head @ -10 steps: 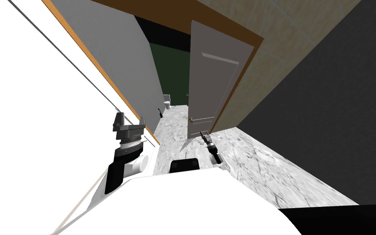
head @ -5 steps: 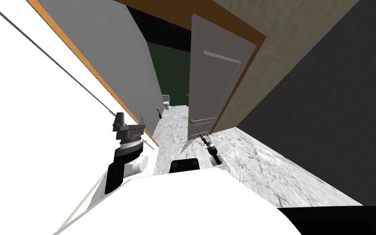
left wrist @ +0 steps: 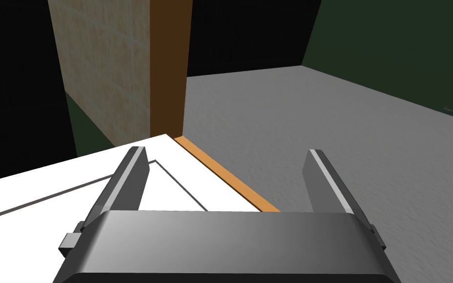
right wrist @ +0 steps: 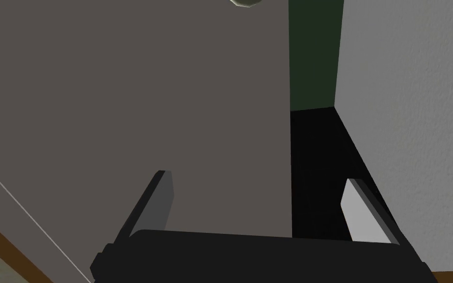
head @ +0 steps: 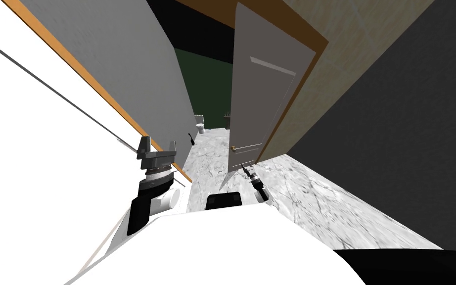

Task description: Pull the door open

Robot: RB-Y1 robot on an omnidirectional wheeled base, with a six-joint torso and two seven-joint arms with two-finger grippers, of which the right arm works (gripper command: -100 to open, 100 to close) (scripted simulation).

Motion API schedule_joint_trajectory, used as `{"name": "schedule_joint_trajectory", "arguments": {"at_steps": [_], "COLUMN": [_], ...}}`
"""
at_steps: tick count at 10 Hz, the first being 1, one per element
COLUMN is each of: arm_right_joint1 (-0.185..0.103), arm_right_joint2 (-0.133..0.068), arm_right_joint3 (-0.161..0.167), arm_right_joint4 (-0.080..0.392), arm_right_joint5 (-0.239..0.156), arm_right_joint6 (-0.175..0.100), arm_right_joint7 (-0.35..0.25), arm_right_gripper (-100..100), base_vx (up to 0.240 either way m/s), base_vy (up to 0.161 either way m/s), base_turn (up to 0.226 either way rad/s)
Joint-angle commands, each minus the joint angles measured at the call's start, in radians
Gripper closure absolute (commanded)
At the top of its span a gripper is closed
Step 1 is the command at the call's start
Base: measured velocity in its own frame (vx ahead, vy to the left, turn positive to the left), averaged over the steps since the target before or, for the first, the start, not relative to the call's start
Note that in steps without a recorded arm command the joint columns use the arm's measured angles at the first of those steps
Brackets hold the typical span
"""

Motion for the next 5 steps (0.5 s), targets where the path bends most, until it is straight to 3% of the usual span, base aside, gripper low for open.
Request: {"name": "schedule_joint_trajectory", "arguments": {"at_steps": [1, 5], "arm_right_joint1": [-0.009, -0.029], "arm_right_joint2": [-0.003, -0.007], "arm_right_joint3": [-0.004, -0.013], "arm_right_joint4": [0.029, 0.104], "arm_right_joint5": [0.010, 0.034], "arm_right_joint6": [-0.009, -0.033], "arm_right_joint7": [0.019, 0.068], "arm_right_gripper": [-100, -100], "base_vx": [0.112, 0.111], "base_vy": [0.041, 0.047], "base_turn": [-0.025, -0.038]}}
